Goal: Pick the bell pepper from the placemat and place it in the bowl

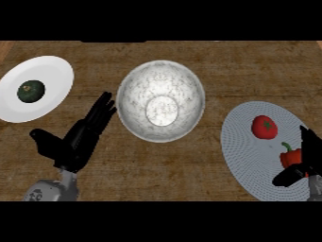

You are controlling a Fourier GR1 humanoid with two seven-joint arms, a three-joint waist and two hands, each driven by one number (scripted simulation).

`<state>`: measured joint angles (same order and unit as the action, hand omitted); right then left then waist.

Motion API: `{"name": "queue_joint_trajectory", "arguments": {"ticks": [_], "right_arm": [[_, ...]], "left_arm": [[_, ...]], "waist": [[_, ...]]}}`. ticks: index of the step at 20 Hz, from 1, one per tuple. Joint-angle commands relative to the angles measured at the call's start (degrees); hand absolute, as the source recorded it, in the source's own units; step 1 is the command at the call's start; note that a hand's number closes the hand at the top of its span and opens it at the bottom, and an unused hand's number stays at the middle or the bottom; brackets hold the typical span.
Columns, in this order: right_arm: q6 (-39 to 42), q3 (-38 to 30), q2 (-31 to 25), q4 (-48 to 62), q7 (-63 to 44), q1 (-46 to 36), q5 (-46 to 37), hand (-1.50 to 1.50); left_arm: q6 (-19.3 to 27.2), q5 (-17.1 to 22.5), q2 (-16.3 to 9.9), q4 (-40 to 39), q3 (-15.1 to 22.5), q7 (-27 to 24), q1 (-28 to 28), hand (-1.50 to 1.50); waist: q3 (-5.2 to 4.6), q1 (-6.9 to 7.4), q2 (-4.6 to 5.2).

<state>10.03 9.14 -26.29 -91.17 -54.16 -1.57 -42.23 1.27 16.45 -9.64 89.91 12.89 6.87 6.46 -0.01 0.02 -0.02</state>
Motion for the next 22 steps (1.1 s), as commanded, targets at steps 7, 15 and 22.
{"name": "queue_joint_trajectory", "arguments": {"ticks": [7, 15, 22], "right_arm": [[-3.1, -2.83, 0.74, 4.56, 12.9, 1.7, -5.43, 1.5], [-3.33, 0.32, 4.81, 5.2, 11.88, -0.27, -11.38, 1.5], [-0.47, 13.55, 16.69, 0.2, -1.59, -5.74, -21.9, 1.5]], "left_arm": [[-1.5, -1.91, 1.92, 0.69, -2.94, 2.15, 0.29, 0.0], [-4.19, -2.4, 2.35, -1.45, -4.37, 1.49, 1.4, 0.0], [-2.76, -3.22, 3.85, 0.94, -2.93, 3.95, 1.82, 0.0]], "waist": [[0.02, -0.01, 0.0], [0.0, -0.05, 0.02], [-0.1, 1.33, 0.01]]}}
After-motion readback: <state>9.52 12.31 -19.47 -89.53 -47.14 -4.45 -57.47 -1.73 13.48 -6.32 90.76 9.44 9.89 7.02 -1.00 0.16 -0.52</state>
